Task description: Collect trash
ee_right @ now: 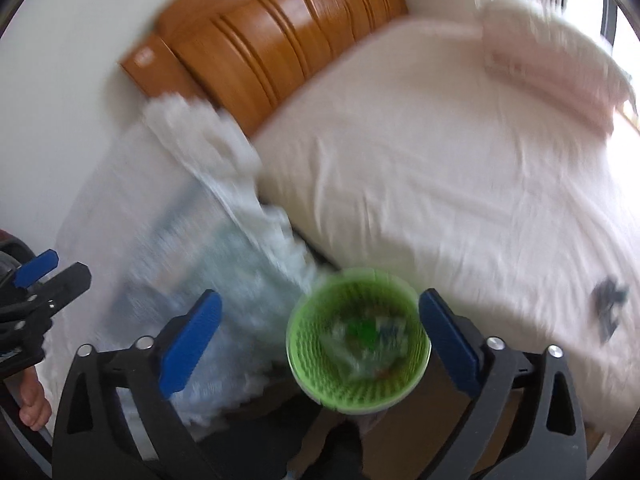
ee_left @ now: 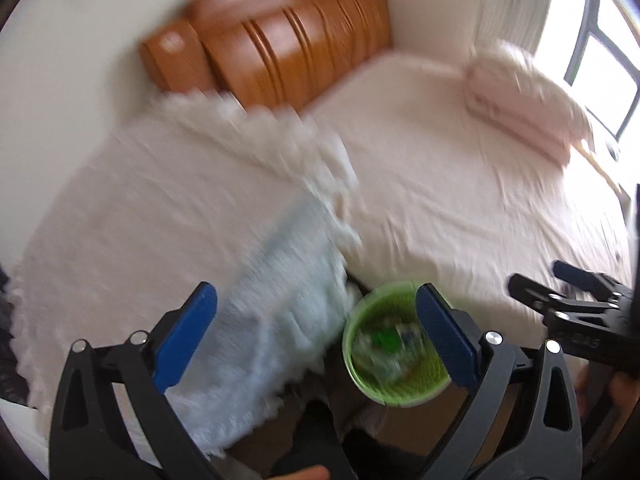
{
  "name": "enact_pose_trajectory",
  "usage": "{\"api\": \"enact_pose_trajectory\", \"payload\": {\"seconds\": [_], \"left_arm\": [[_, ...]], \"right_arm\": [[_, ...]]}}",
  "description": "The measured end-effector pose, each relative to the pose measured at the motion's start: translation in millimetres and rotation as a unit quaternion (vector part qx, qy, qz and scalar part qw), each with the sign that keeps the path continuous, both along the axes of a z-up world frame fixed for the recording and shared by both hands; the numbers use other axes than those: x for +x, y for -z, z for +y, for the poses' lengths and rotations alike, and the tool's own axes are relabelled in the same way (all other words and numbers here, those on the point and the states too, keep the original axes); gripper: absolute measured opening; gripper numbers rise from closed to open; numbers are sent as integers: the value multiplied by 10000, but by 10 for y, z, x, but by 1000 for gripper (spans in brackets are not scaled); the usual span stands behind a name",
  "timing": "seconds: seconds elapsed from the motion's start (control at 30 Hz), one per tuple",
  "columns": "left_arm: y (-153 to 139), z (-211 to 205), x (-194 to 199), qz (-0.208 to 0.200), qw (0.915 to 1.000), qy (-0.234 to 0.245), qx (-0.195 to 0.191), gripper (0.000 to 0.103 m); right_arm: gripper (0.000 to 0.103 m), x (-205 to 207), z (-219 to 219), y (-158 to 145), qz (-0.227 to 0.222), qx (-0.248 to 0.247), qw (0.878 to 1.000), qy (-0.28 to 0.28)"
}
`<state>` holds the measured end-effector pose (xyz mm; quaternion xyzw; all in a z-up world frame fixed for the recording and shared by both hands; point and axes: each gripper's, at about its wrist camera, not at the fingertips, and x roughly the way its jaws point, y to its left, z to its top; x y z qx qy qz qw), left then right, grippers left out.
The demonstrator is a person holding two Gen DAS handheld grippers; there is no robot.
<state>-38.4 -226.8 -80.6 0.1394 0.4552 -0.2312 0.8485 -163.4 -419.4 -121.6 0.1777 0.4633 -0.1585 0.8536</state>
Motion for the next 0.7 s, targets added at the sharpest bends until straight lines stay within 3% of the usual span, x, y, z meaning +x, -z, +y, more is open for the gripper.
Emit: {"api": "enact_pose_trajectory", "payload": {"seconds": [0.13, 0.2, 0.37, 0.5, 0.7], "left_arm": [[-719, 278, 121, -874, 9946, -484, -284, 95], [-1085, 419, 166, -1312, 9875, -787, -376, 95], [-1698, 744, 261, -1924, 9686, -1410, -695, 95], [-1828, 902, 337, -1983, 9626, -1694, -727, 95], [-1757, 1004, 400, -1848, 9629, -1839, -703, 95]], "right_arm": [[101, 190, 259, -865, -823, -678, 9934, -420], [101, 268, 411, -1336, -1298, -929, 9850, -659], [101, 399, 692, -2012, -1969, -1266, 9658, -1120], [101, 487, 834, -2182, -2126, -1355, 9580, -1366], [101, 611, 941, -2114, -2026, -1290, 9576, -1593]]}}
